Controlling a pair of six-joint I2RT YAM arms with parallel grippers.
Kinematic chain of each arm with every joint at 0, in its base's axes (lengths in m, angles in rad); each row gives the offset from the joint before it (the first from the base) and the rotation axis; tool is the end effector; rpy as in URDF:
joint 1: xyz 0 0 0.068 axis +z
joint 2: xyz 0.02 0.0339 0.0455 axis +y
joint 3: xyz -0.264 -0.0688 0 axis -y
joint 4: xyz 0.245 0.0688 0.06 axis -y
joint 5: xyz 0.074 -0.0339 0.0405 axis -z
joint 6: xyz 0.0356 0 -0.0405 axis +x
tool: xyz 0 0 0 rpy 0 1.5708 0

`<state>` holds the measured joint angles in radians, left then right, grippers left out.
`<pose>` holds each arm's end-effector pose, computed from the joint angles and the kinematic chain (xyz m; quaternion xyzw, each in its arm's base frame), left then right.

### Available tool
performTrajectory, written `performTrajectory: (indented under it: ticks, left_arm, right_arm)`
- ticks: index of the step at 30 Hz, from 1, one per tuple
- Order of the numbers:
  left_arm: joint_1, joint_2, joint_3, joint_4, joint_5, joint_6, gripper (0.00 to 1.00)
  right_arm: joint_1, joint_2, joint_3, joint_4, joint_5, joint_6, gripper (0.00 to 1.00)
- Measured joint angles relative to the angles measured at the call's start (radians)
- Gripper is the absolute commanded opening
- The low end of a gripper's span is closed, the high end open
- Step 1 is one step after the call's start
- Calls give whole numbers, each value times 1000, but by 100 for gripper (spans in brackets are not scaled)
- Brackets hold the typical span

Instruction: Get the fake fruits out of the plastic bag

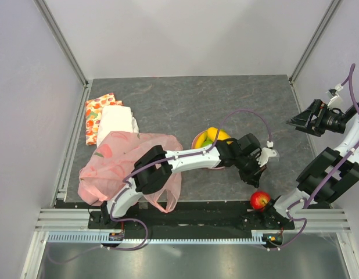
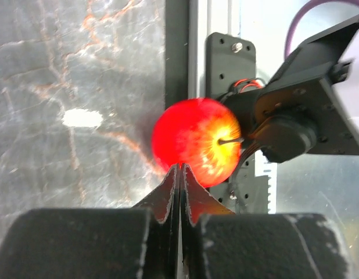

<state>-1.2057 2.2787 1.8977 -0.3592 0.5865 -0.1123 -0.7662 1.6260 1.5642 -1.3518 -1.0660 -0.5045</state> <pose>0.1665 -0.4908 0.2088 0.5550 0.6876 -0.4456 0.1434 0.2357 -0.1835 0.3318 0.0725 0.8565 0.3676 0.3550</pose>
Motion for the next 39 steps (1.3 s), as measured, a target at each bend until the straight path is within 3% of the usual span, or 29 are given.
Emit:
performTrajectory:
  ticks: [1, 2, 3, 4, 5, 14, 24, 33, 36, 39]
  left_arm:
    - [3, 0, 0, -6, 0, 3, 31]
    - [5, 0, 0, -14, 2, 10, 54]
    - [5, 0, -1, -21, 8, 26, 86]
    - [5, 0, -3, -29, 23, 46, 97]
    - [3, 0, -8, -29, 37, 66, 99]
    - [-19, -18, -154, 40, 131, 182, 99]
    - [-47, 21, -87, 179, 133, 184, 95]
    - [-56, 95, -38, 208, 76, 156, 93]
    - [-65, 124, -25, 225, 42, 123, 89]
    - [-73, 146, -25, 244, 18, 91, 74]
  right_arm:
    - [0, 0, 0, 0, 0, 3, 98]
    - [0, 0, 0, 0, 0, 4, 98]
    - [0, 0, 0, 0, 0, 5, 98]
    - [0, 0, 0, 0, 0, 6, 98]
    - [0, 0, 0, 0, 0, 7, 98]
    - [0, 0, -2, 0, 0, 7, 98]
    - [0, 0, -19, 0, 2, 7, 98]
    - [0, 2, -19, 0, 2, 6, 98]
    - [0, 5, -19, 0, 2, 6, 98]
    - [0, 6, -19, 0, 2, 6, 98]
